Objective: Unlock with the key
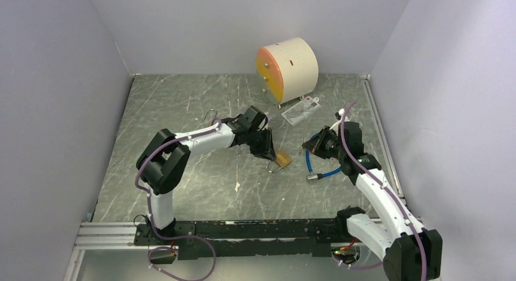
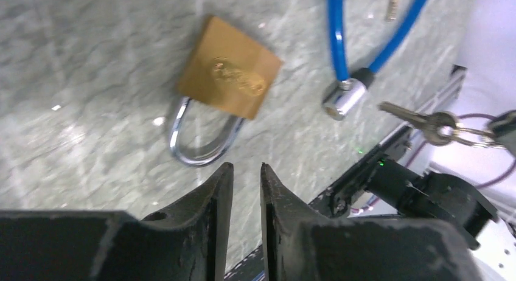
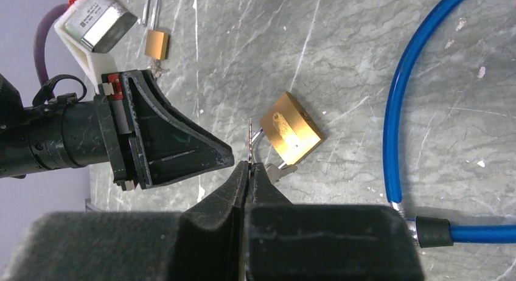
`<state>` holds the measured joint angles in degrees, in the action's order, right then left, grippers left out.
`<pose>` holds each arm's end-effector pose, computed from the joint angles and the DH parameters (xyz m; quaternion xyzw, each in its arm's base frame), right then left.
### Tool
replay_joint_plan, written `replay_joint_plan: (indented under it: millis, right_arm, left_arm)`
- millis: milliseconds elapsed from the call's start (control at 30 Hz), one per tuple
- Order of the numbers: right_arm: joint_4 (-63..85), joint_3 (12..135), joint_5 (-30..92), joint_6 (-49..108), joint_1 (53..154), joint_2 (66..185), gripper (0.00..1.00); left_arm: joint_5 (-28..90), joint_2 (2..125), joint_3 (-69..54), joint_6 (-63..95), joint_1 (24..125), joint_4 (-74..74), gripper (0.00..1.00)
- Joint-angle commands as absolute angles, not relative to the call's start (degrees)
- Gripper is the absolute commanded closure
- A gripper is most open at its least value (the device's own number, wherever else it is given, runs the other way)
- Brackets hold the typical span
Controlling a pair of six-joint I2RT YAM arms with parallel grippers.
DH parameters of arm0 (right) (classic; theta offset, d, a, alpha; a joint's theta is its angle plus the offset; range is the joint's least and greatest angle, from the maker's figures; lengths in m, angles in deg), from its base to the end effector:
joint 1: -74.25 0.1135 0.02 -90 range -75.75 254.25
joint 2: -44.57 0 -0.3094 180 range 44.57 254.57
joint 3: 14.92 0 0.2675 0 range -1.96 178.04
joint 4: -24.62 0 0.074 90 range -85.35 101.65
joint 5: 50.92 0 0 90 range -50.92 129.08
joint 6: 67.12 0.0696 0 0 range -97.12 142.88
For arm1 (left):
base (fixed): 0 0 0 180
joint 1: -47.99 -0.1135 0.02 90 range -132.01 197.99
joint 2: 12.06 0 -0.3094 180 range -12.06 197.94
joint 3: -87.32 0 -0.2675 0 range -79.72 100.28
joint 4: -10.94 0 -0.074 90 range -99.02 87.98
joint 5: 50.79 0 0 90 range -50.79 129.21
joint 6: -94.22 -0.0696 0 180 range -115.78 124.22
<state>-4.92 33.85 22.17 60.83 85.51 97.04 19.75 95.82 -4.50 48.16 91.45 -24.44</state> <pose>0.2079 0.0620 0.2645 0.1329 0.8629 0.3134 0.3736 0.3083 -0.3241 0.2033 0.0468 0.9404 -0.3209 0.1024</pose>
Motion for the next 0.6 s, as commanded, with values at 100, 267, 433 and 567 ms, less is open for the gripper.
replay_joint_plan:
  millis: [100,267,433,567]
  right_arm:
    - [-3.06,34.09,21.74,60.71,85.23,96.43,1.00]
    - [-3.56,34.21,21.87,60.67,85.24,96.08,1.00]
    - [-1.85,33.82,19.26,60.45,85.23,95.95,1.00]
    - [2.48,32.86,13.55,59.07,85.23,94.87,1.00]
  left_arm:
    - [13.28,99.73,-2.69,49.60,92.15,-17.12,0.71]
    - [12.87,103.76,-0.43,52.56,92.55,-20.27,0.66]
    - [18.73,104.39,0.40,53.63,92.56,-26.92,0.63]
    - [30.09,103.73,1.64,56.59,92.22,-38.39,0.60]
